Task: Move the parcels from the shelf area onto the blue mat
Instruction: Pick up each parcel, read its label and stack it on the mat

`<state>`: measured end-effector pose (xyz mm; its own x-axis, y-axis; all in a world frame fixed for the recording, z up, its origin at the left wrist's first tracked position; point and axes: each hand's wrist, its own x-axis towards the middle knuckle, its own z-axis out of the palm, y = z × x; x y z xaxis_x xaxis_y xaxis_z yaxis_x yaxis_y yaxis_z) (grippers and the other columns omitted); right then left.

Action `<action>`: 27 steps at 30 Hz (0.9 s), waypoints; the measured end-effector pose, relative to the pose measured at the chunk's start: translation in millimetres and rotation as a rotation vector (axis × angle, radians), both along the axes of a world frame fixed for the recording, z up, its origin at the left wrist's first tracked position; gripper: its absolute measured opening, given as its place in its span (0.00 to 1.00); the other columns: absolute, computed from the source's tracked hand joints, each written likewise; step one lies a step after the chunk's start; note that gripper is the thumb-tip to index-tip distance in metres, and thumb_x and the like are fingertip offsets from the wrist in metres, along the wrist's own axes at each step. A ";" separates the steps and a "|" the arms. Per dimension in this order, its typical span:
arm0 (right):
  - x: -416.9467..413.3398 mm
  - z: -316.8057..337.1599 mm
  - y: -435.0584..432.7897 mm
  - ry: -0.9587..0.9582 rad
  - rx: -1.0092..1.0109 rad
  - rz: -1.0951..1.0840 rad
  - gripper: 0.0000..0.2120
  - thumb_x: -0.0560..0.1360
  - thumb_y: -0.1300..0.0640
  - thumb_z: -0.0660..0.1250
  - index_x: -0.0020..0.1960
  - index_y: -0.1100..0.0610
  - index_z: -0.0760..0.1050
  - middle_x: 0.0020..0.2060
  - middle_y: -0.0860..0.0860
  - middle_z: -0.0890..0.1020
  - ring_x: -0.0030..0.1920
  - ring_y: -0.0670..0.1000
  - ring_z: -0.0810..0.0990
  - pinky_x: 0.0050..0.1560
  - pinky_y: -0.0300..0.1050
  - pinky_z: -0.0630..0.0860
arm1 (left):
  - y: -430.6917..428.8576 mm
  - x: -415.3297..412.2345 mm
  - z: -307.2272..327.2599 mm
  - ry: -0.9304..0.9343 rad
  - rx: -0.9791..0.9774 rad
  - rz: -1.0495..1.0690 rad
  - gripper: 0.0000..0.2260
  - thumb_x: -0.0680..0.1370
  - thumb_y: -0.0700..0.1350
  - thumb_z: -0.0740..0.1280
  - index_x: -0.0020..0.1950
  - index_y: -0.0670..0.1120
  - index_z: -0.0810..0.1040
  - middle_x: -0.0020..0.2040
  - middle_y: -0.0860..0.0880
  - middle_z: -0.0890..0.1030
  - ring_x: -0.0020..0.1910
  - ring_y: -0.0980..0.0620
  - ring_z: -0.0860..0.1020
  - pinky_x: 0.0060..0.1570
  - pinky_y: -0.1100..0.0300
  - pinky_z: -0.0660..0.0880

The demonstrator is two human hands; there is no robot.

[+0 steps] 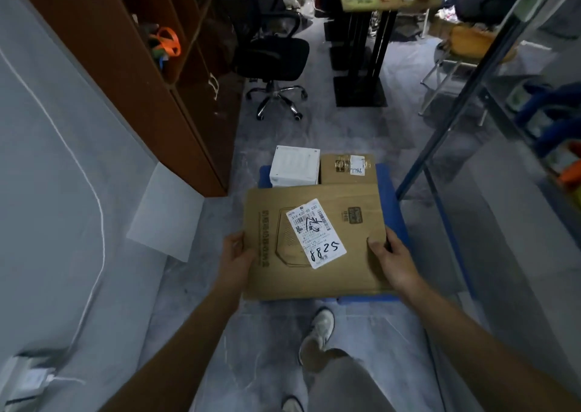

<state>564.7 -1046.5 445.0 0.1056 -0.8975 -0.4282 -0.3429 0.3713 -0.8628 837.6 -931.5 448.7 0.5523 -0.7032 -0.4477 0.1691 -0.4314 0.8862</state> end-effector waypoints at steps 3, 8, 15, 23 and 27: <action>22.2 -24.2 -54.1 0.031 0.047 0.041 0.24 0.79 0.53 0.64 0.74 0.50 0.65 0.67 0.51 0.74 0.65 0.56 0.73 0.66 0.57 0.70 | -49.1 18.6 -22.9 0.019 0.109 -0.039 0.21 0.75 0.33 0.63 0.66 0.47 0.66 0.60 0.47 0.76 0.55 0.51 0.77 0.46 0.57 0.75; 51.0 -68.8 -130.8 0.093 0.072 0.143 0.21 0.79 0.57 0.66 0.71 0.55 0.68 0.68 0.53 0.71 0.66 0.55 0.71 0.68 0.59 0.68 | -118.5 51.4 -58.8 -0.037 0.231 -0.070 0.19 0.78 0.37 0.64 0.69 0.48 0.67 0.64 0.46 0.74 0.60 0.46 0.75 0.57 0.48 0.75; 92.2 -196.3 -224.1 0.107 0.247 0.192 0.20 0.78 0.65 0.65 0.69 0.55 0.72 0.66 0.55 0.75 0.65 0.54 0.74 0.67 0.54 0.71 | -207.0 96.3 -173.1 -0.052 0.322 -0.047 0.22 0.78 0.31 0.60 0.71 0.46 0.69 0.66 0.44 0.74 0.60 0.48 0.73 0.52 0.55 0.71; 150.7 -383.7 -307.9 0.136 0.392 0.057 0.17 0.76 0.68 0.63 0.62 0.56 0.78 0.58 0.56 0.81 0.58 0.55 0.79 0.58 0.48 0.77 | -301.7 163.4 -367.3 0.022 0.352 -0.150 0.21 0.79 0.32 0.64 0.71 0.44 0.70 0.63 0.48 0.74 0.59 0.50 0.74 0.51 0.60 0.73; 180.5 -445.8 -334.7 0.197 0.446 0.017 0.19 0.77 0.67 0.62 0.67 0.58 0.74 0.61 0.58 0.78 0.60 0.58 0.77 0.63 0.55 0.74 | -343.4 188.7 -437.4 0.038 0.336 -0.199 0.22 0.77 0.29 0.62 0.65 0.50 0.71 0.52 0.56 0.76 0.49 0.61 0.76 0.39 0.71 0.72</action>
<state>745.1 -1381.2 -0.8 -0.0033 -0.6206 -0.7841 -0.4933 0.6831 -0.5386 1026.3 -1274.9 11.3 0.3990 -0.6052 -0.6888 0.0828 -0.7244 0.6844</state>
